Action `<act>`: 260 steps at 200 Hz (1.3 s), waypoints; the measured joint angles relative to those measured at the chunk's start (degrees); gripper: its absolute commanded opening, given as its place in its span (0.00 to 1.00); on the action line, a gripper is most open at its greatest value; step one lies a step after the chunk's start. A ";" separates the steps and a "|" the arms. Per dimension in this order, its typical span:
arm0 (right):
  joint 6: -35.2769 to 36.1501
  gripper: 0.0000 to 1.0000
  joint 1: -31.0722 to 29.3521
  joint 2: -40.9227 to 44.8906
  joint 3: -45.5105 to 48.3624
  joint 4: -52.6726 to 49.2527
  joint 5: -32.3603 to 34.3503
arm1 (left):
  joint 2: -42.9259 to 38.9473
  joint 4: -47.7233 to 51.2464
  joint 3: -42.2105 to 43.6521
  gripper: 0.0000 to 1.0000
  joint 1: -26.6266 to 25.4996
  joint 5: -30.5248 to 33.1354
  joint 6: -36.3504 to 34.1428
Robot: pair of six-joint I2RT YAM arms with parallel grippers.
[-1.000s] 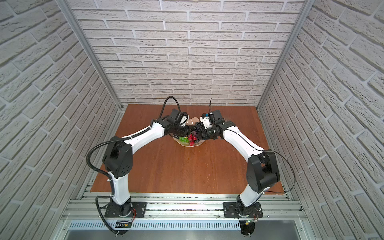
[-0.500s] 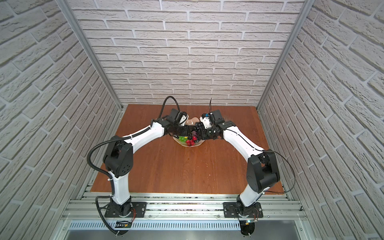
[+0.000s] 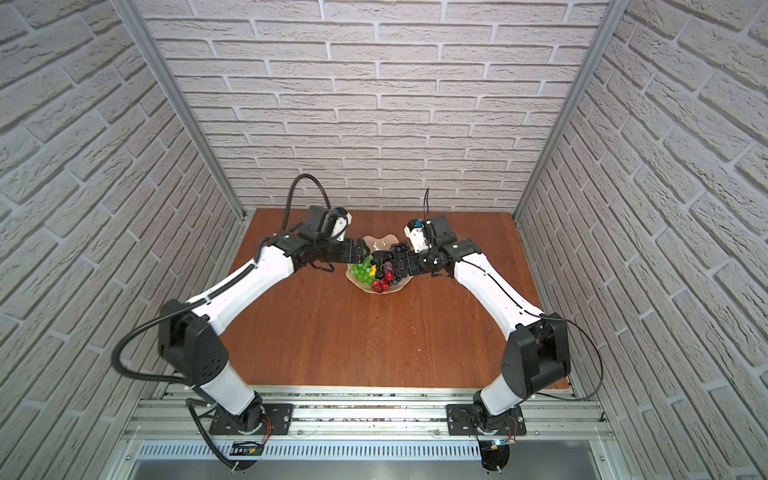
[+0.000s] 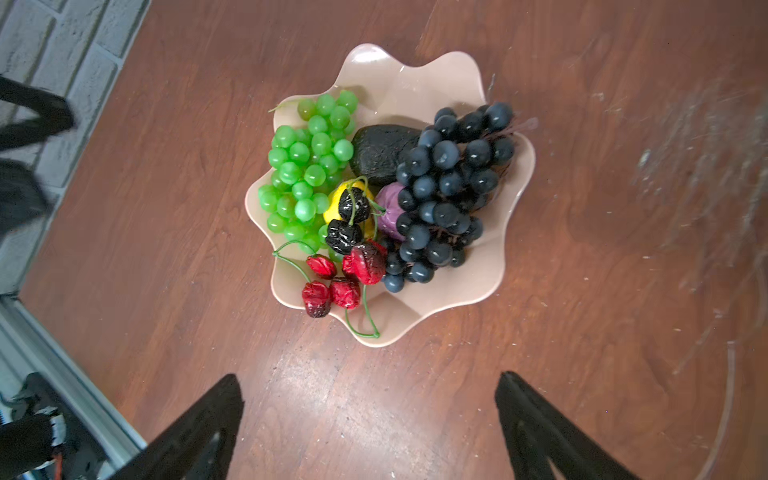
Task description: Place and organize the fake fruits in the fruit bowl
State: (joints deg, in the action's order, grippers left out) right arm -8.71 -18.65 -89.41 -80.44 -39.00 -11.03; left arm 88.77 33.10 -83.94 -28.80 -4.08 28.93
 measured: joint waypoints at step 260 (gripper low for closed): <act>8.46 1.00 14.75 4.74 59.56 79.84 19.50 | 1.68 -81.99 63.21 0.98 30.91 14.56 -23.69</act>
State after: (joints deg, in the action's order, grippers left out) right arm -0.25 -3.90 -84.66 -20.88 40.84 8.47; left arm 90.45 -48.88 -20.73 2.11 10.48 5.23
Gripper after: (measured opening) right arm 0.998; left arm 0.983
